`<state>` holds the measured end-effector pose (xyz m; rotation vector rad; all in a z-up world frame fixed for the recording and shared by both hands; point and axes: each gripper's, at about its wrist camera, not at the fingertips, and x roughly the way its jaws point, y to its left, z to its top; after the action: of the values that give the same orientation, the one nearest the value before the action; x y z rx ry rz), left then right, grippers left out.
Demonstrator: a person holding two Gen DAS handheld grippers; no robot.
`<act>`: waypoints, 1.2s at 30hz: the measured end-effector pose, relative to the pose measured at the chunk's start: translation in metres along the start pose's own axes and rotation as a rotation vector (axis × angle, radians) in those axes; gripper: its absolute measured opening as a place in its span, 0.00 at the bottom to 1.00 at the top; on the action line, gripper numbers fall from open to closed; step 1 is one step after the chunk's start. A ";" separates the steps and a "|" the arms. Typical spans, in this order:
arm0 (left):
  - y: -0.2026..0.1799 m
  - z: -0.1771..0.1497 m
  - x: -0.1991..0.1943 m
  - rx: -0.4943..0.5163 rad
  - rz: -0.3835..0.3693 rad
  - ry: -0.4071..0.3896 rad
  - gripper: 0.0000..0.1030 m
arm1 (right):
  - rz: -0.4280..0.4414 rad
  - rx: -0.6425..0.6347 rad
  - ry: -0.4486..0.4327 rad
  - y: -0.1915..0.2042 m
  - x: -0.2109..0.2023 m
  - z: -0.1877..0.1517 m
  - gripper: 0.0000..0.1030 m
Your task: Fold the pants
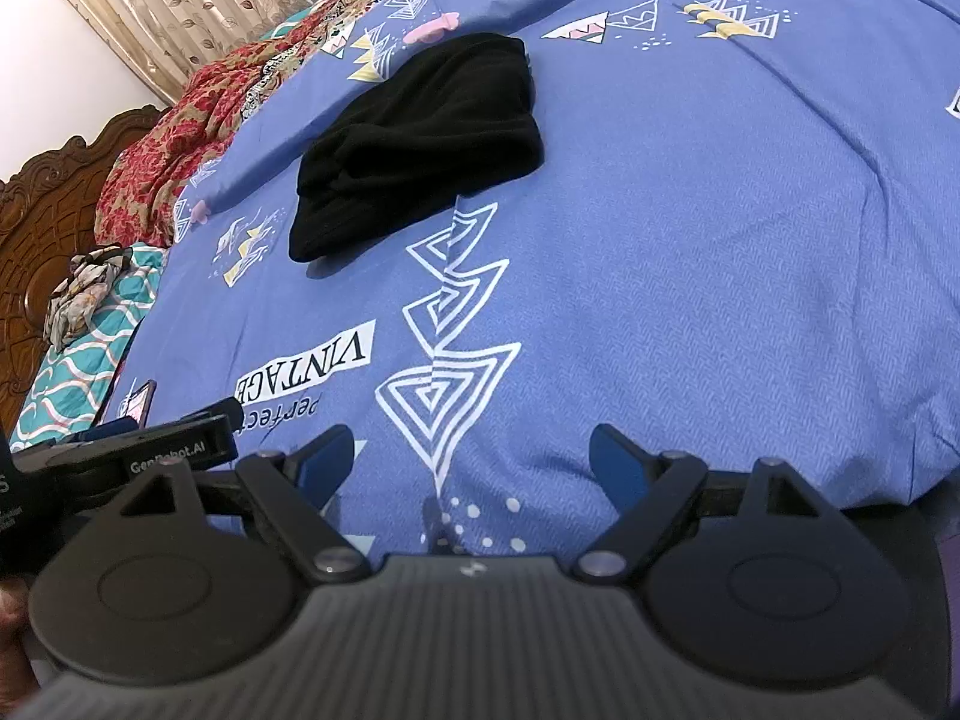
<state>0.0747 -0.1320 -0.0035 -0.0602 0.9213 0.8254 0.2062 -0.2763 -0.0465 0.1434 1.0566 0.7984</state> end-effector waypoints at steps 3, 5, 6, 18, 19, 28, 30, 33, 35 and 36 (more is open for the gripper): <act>-0.001 0.000 0.000 0.010 0.003 0.000 1.00 | 0.000 0.000 0.000 0.000 0.000 0.000 0.85; -0.001 0.001 0.001 0.007 0.003 0.002 1.00 | 0.000 0.000 0.000 0.000 0.000 0.000 0.85; -0.001 0.001 0.001 0.006 0.004 0.001 1.00 | 0.000 0.001 0.000 0.000 0.000 0.000 0.85; 0.002 0.001 0.001 -0.007 0.005 0.005 1.00 | -0.002 0.008 0.002 0.000 0.002 0.000 0.85; 0.001 0.001 0.001 -0.004 0.005 0.006 1.00 | -0.001 0.008 0.002 0.000 0.002 -0.001 0.85; 0.000 0.000 0.002 -0.001 -0.015 0.023 1.00 | -0.001 0.008 0.002 0.000 0.002 -0.001 0.85; 0.001 0.000 0.002 -0.003 -0.025 0.025 1.00 | -0.002 0.008 0.002 0.000 0.002 -0.001 0.85; 0.000 0.000 0.001 -0.004 -0.033 0.022 1.00 | -0.003 0.011 0.003 0.001 0.002 -0.002 0.85; 0.000 0.000 0.000 0.000 -0.036 0.021 1.00 | -0.002 0.012 0.004 0.001 0.001 -0.001 0.85; -0.001 0.000 0.000 0.001 -0.037 0.022 1.00 | -0.002 0.012 0.004 0.001 0.001 -0.001 0.85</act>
<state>0.0752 -0.1325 -0.0040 -0.0848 0.9386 0.7910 0.2047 -0.2751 -0.0475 0.1513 1.0657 0.7909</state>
